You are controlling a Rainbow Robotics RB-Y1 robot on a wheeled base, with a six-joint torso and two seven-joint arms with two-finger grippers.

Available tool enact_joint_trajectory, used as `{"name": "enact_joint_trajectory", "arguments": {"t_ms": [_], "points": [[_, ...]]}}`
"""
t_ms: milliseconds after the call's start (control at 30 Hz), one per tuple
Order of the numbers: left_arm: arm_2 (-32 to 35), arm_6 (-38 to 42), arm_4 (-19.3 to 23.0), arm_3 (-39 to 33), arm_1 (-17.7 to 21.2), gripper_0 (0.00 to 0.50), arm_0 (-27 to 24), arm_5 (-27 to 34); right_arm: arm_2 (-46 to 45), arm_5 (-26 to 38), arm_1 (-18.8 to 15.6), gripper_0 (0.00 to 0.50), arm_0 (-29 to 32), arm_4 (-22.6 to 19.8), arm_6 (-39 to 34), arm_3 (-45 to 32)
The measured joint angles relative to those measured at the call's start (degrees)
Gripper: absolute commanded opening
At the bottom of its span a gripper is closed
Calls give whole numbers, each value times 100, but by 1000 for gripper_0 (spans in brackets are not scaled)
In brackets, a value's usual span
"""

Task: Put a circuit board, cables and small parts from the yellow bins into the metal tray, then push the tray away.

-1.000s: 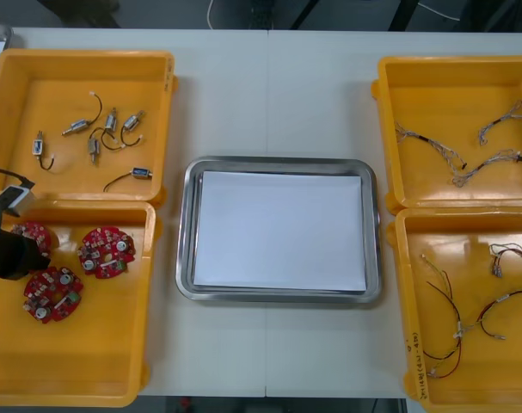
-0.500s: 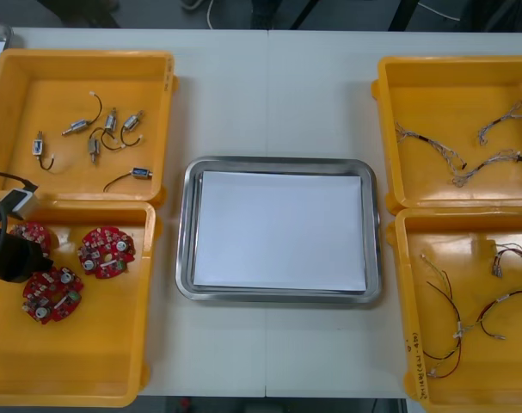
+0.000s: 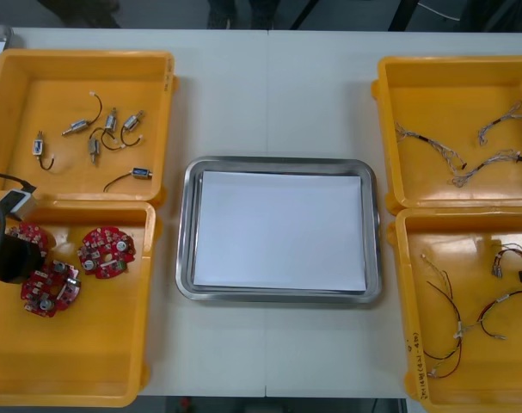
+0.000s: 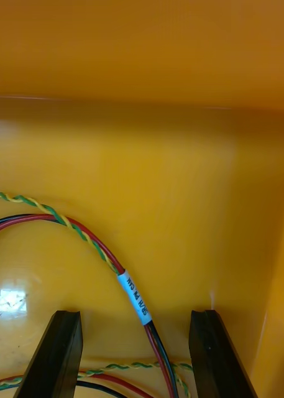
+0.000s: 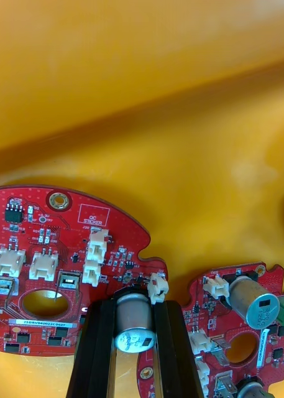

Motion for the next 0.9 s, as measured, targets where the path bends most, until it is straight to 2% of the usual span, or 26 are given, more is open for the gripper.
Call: {"name": "enact_joint_trajectory", "arguments": {"t_ms": [333,633,733,800,867,900], "points": [[9,0,151,-84,138,0,0,66,37,-35,-6,500,-8,-14,0,6],[475,0,367,-561,169,1,1,804,38,-134,-33,500,-28,-68,0,103],[657,0,436,-787,169,0,1,1024,38,-135,-35,428,-36,-74,0,110],[739,0,472,-941,169,1,1,1167,38,-137,-35,349,-43,-80,0,118],[794,0,503,-1114,169,0,1,1308,38,-137,-37,253,-50,-83,1,123],[812,0,514,-1199,169,0,1,1369,38,-137,-38,169,-53,-85,1,125]]}}
